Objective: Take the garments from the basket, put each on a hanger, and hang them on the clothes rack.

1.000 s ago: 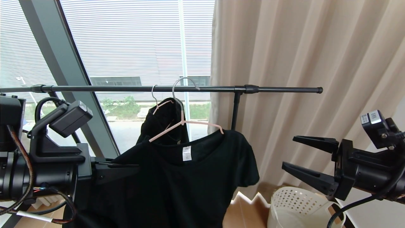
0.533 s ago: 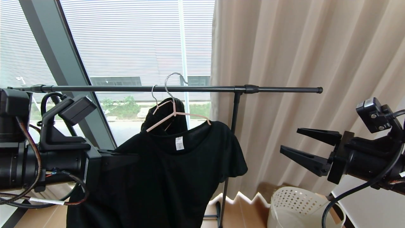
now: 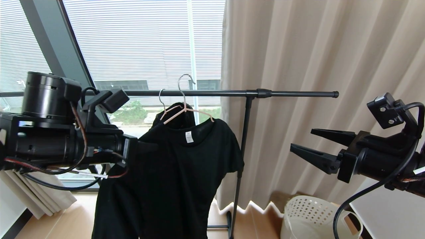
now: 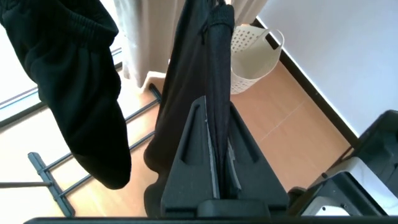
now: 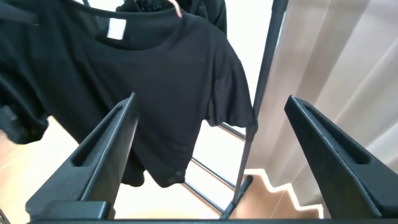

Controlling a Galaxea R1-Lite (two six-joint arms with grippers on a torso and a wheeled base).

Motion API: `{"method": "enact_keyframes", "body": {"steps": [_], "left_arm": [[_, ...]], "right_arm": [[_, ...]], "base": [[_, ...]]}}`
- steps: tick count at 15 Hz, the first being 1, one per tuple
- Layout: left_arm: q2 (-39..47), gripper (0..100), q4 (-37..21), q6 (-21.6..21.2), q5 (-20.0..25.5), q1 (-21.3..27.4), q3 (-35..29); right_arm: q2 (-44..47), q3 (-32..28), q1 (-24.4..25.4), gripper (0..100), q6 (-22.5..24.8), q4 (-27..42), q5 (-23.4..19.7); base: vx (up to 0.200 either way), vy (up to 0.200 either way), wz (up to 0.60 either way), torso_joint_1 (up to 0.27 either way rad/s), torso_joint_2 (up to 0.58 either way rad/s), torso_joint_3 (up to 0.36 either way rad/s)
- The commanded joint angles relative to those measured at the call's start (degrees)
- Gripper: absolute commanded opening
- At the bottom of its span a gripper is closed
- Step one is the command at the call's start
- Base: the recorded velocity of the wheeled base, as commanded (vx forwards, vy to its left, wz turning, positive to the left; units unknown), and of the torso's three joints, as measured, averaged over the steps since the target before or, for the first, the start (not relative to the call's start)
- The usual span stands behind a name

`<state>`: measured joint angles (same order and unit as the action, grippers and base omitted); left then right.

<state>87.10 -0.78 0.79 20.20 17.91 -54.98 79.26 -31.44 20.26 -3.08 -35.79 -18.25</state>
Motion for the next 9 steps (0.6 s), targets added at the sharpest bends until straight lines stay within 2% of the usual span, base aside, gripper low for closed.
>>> {"method": "enact_keyframes", "body": {"steps": [1, 5, 9], "left_arm": [[7.12, 0, -0.01, 2.2, -2.62, 1.34, -4.79], [15.2, 0, -0.01, 6.24, -8.69, 3.45, -12.78], [21.53, 0, -0.01, 8.17, -12.29, 4.15, -19.29]], "right_arm": [[0.19, -0.03, 0.04, 100, 0.01, -0.07, -0.03], [0.28, 0.06, 0.04, 100, 0.01, 0.02, 0.06], [0.45, 0.06, 0.04, 100, 0.01, 0.02, 0.06]], "base": [[0.0, 0.0, 0.0, 0.0, 0.0, 0.0], [0.0, 0.0, 0.0, 0.0, 0.0, 0.0], [0.0, 0.0, 0.0, 0.0, 0.0, 0.0]]}}
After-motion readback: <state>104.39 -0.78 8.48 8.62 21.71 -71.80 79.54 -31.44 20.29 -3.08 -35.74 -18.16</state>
